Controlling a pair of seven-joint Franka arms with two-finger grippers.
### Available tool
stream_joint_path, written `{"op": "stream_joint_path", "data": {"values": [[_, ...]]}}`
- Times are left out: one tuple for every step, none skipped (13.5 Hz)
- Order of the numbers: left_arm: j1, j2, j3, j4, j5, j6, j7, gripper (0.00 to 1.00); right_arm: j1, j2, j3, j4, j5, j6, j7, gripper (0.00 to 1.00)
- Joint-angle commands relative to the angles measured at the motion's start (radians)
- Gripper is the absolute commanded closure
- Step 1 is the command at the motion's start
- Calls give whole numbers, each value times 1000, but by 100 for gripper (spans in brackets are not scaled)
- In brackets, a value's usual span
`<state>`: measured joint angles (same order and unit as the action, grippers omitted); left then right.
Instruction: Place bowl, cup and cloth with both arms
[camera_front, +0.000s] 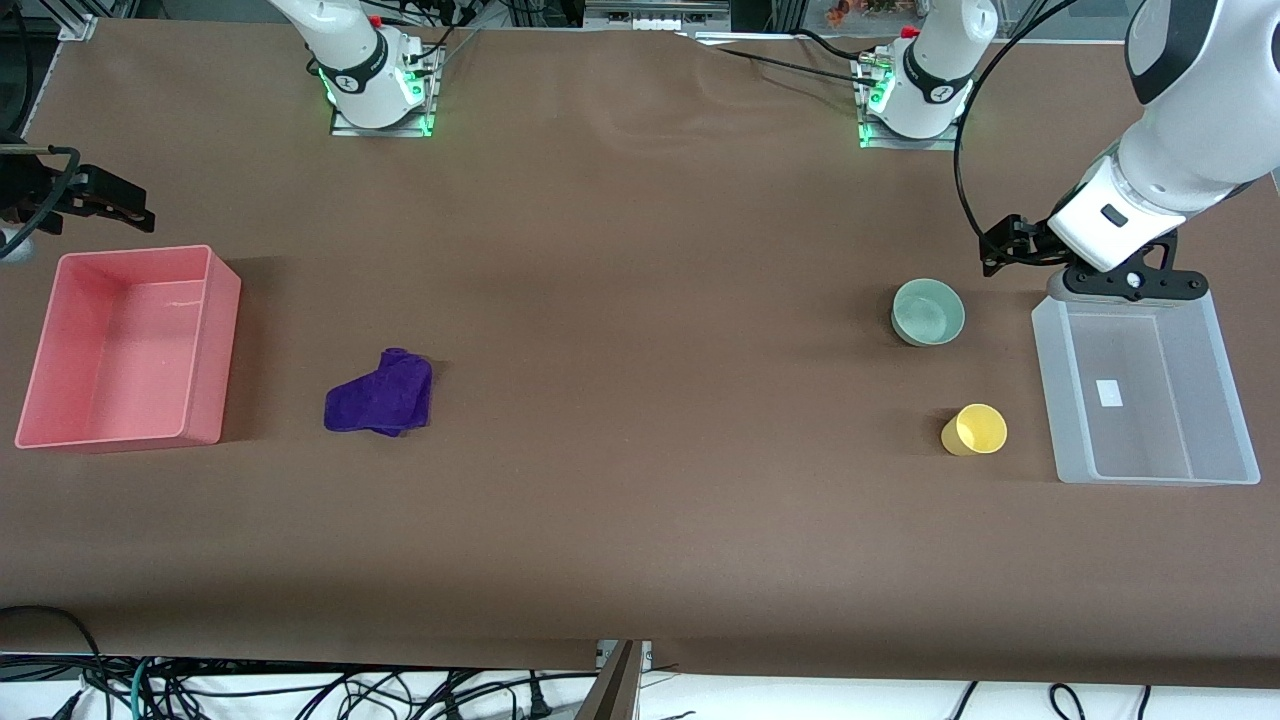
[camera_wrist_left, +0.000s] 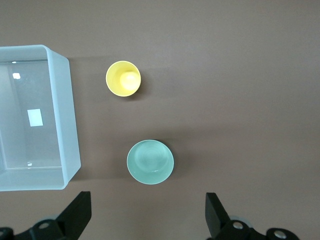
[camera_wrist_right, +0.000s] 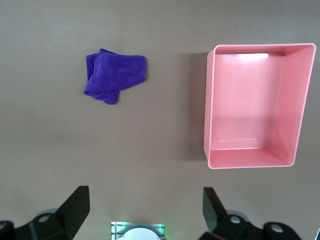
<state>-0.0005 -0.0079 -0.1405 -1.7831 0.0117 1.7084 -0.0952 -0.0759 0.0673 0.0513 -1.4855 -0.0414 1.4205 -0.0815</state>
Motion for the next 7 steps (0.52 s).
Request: {"op": "stream_joint_path", "data": {"values": [[-4,-11,9,-6,-24,-13,8,0,4,-26,-8,-22,18,2,0,0],[-4,-9,9,-6,-24,-16,9,0,4,-24,-7,-22,21,5,0,0],[-4,-9,9,-6,-24,-16,9,0,4,-18,-7,-24,21,21,0,0],[-4,-9,9,-6,-24,-16,6,0,4,-14,-7,-35,21,35,-1,0],[-4,-9,9,-6,-24,-16,3,0,4,-20,-7,-50,23,55,-3,0],[-4,-9,9,-6,-24,-16,8,0,4,-20,-5,-55,23,64,-4,0],[-4,-9,9,-6,-24,-16,8,0,4,-17,-2,-64,23,75,-4,0]]}}
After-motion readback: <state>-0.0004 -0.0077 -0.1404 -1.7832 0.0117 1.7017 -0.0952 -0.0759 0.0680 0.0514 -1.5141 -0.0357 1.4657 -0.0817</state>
